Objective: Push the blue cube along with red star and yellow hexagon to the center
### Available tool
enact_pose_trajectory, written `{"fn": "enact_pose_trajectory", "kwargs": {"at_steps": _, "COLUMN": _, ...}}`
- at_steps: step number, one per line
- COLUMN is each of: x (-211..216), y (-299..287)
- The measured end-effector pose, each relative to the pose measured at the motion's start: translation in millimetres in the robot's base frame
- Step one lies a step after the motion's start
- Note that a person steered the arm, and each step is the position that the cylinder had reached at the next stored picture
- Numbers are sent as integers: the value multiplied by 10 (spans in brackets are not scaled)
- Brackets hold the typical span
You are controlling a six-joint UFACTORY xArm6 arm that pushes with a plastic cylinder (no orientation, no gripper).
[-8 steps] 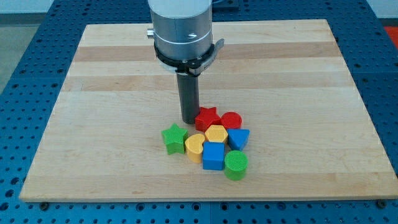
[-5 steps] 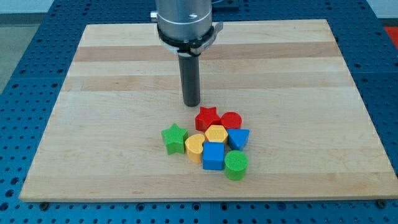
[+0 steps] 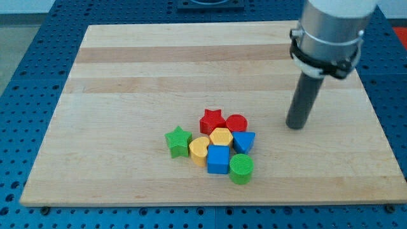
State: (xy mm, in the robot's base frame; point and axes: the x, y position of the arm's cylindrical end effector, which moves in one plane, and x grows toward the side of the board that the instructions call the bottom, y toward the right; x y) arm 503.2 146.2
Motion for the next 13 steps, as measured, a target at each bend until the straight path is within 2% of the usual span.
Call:
{"fn": "enact_pose_trajectory", "kwargs": {"at_steps": 2, "x": 867, "y": -99}}
{"fn": "enact_pose_trajectory", "kwargs": {"at_steps": 3, "x": 1153, "y": -238}}
{"fn": "enact_pose_trajectory", "kwargs": {"at_steps": 8, "x": 949, "y": -1078}}
{"fn": "enact_pose_trajectory", "kwargs": {"at_steps": 10, "x": 843, "y": -1144}}
{"fn": "enact_pose_trajectory", "kwargs": {"at_steps": 12, "x": 1060, "y": -1395}}
{"fn": "enact_pose_trajectory", "kwargs": {"at_steps": 13, "x": 979, "y": -1411}}
